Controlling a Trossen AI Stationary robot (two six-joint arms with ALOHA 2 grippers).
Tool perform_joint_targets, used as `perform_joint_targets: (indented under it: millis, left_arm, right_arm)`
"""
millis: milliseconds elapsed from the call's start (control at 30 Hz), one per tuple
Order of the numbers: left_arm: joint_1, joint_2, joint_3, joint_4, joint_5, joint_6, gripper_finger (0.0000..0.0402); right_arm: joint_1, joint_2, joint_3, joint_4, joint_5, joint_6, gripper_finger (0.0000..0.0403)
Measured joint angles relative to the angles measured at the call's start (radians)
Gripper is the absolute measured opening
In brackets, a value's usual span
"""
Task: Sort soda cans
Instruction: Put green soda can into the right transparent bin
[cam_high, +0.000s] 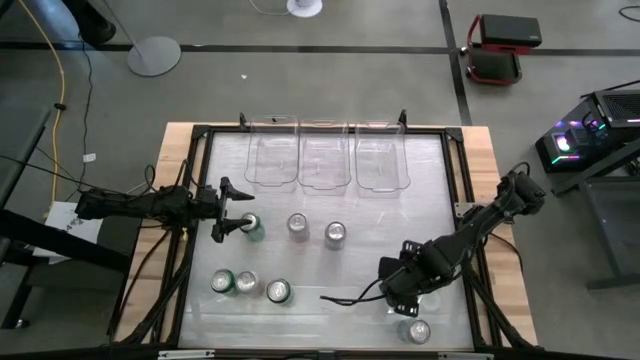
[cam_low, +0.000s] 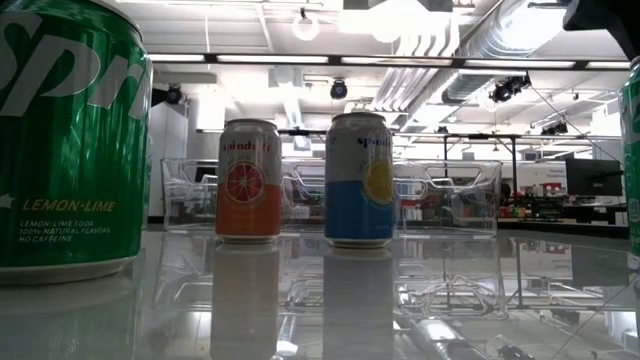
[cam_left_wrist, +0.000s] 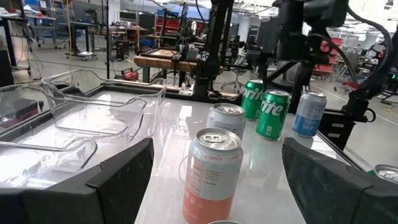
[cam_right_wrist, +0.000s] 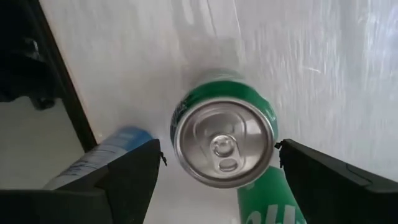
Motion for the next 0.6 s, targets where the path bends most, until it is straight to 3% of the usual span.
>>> perform_joint_targets:
  millis: [600]
  left_arm:
    - [0.0,0.0,0.0,0.0,0.0,0.0,0.033]
  right_arm:
    - [0.024,-0.038,-0.177,0.198,0.041,-0.077,0.032]
